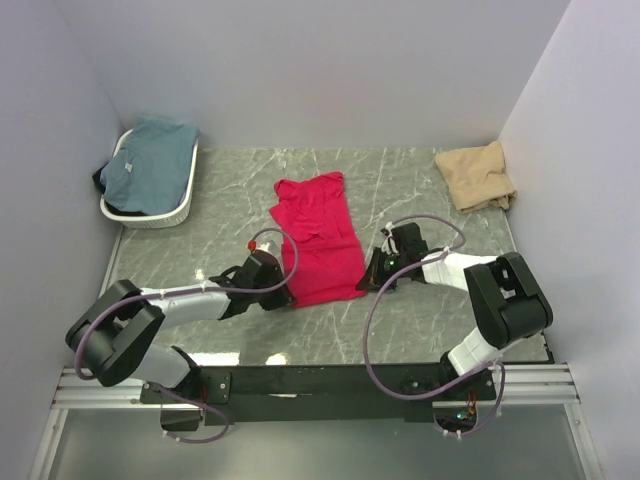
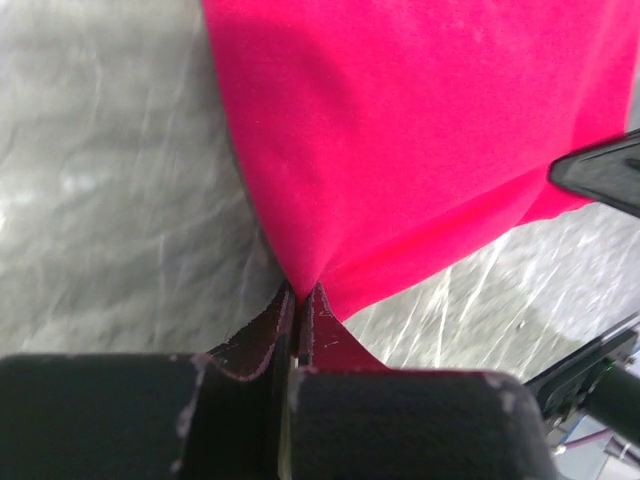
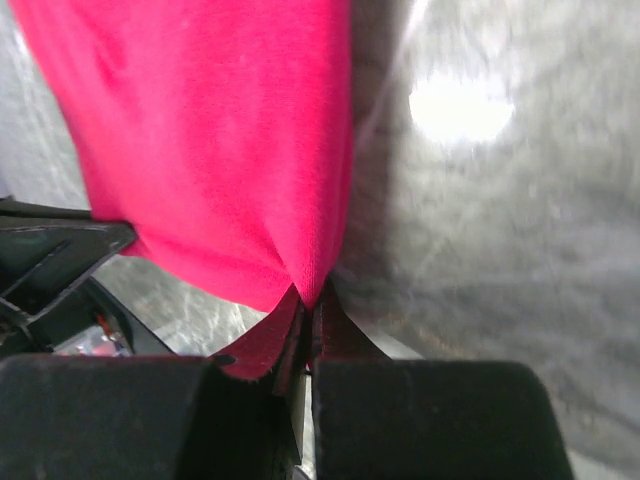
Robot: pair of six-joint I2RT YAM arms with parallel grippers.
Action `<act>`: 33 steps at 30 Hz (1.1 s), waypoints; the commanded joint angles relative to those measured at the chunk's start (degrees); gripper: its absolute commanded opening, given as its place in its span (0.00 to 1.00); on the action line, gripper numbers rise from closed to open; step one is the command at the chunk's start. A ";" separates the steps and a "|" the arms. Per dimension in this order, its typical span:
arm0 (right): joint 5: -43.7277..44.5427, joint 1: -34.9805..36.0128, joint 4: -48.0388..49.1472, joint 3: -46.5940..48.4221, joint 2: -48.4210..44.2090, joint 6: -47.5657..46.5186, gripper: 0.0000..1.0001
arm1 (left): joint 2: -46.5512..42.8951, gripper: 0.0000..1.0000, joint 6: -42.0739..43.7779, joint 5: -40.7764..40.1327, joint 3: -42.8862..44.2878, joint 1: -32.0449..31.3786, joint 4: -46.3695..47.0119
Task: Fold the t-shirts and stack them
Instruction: Fold the tshirt
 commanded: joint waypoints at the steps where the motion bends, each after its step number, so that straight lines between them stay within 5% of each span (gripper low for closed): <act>1: 6.73 0.35 -6.96 -0.32 -3.87 -2.32 0.00 | -1.53 0.01 3.61 -2.13 -1.73 -0.42 -17.06; 33: 3.56 12.22 -26.39 2.23 -29.36 -1.97 0.02 | -21.31 0.01 4.75 -0.45 11.37 -2.18 -40.87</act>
